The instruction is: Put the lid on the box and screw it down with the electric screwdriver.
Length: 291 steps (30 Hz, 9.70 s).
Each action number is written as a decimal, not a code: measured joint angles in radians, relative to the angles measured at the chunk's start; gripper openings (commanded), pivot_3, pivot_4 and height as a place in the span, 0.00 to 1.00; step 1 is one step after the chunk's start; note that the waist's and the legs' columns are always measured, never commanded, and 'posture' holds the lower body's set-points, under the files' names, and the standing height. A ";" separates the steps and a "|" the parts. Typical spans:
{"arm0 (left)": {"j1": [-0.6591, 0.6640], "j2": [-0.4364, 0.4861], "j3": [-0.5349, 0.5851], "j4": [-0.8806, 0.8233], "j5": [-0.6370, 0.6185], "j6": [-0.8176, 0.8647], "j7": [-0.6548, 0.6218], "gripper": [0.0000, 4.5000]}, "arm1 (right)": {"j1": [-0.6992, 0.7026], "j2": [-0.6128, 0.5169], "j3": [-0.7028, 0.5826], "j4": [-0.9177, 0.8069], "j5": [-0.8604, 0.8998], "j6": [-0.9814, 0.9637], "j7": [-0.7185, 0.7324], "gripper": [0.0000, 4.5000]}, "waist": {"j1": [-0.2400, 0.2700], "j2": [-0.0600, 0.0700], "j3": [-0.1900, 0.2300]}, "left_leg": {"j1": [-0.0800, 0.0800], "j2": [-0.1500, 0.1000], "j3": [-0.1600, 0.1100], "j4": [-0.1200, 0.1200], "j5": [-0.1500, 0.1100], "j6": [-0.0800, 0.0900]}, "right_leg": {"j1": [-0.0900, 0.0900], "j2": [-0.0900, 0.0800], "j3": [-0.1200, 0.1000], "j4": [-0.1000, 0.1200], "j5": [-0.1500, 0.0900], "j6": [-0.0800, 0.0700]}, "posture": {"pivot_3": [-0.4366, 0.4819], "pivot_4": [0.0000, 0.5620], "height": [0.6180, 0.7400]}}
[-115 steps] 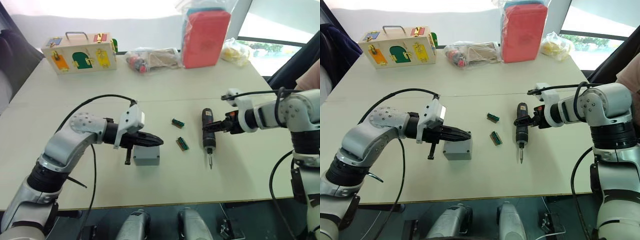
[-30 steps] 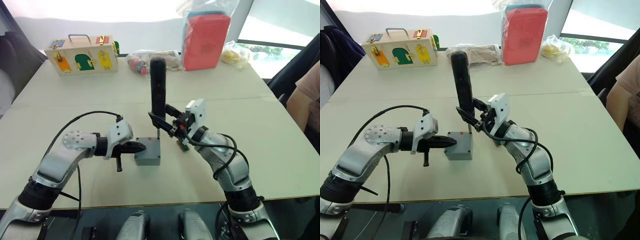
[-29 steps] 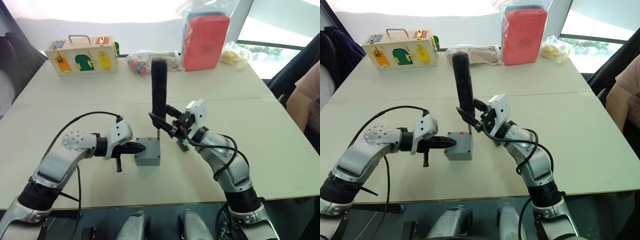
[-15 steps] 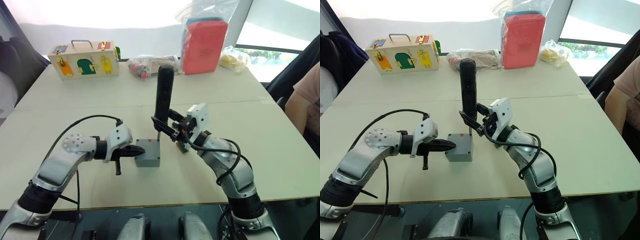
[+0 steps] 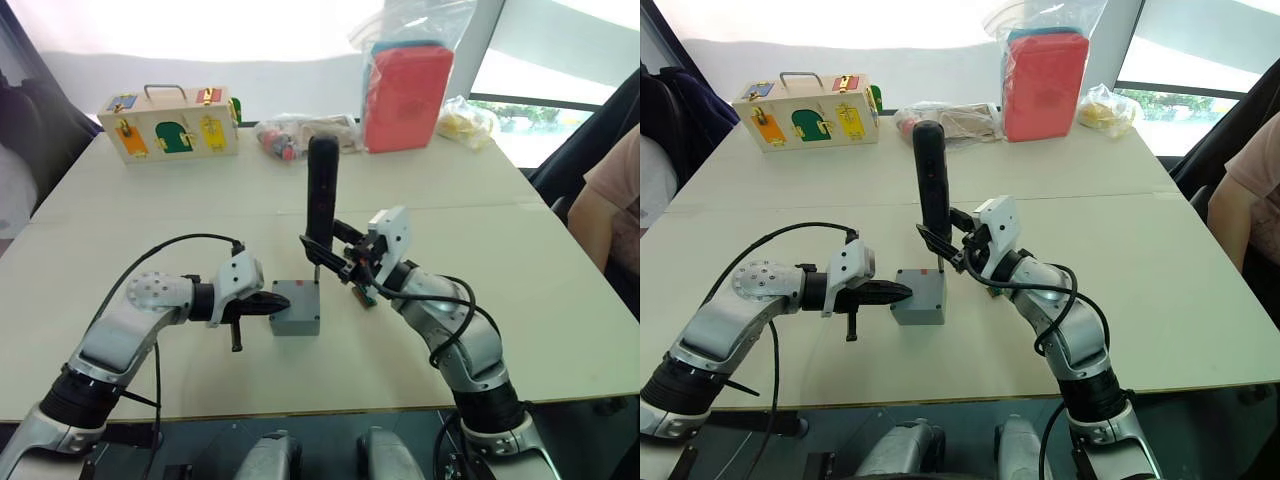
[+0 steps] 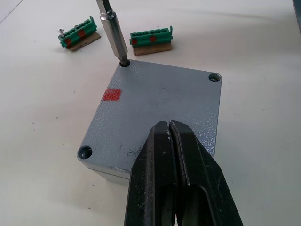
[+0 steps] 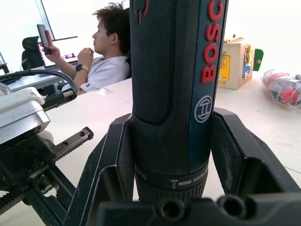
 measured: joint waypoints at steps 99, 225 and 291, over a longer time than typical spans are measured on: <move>-0.022 -0.021 0.000 -0.057 0.017 0.126 0.018 0.00 | -0.040 -0.063 0.004 -0.097 0.020 0.166 -0.037 0.40 | 0.003 0.000 -0.005 | -0.002 0.000 -0.003 -0.007 0.000 0.000 | 0.000 -0.002 -0.001 -0.007 -0.001 0.000 | 0.48 0.27 1.00; 0.027 -0.013 0.003 -0.106 -0.003 0.132 0.021 0.00 | 0.024 -0.048 0.037 -0.071 -0.045 0.020 0.007 0.40 | 0.002 -0.001 0.000 | 0.000 0.000 -0.006 -0.009 0.001 -0.003 | 0.003 -0.001 -0.002 -0.011 -0.001 -0.001 | 0.48 0.27 1.00; -0.116 0.073 0.157 -0.176 -0.225 0.331 -0.015 0.00 | -0.559 -0.741 0.023 0.646 0.468 1.166 -0.045 0.98 | 0.001 0.004 0.040 | -0.038 0.001 0.003 0.011 0.002 -0.001 | -0.028 -0.001 -0.002 -0.001 0.004 -0.001 | 0.48 0.27 1.00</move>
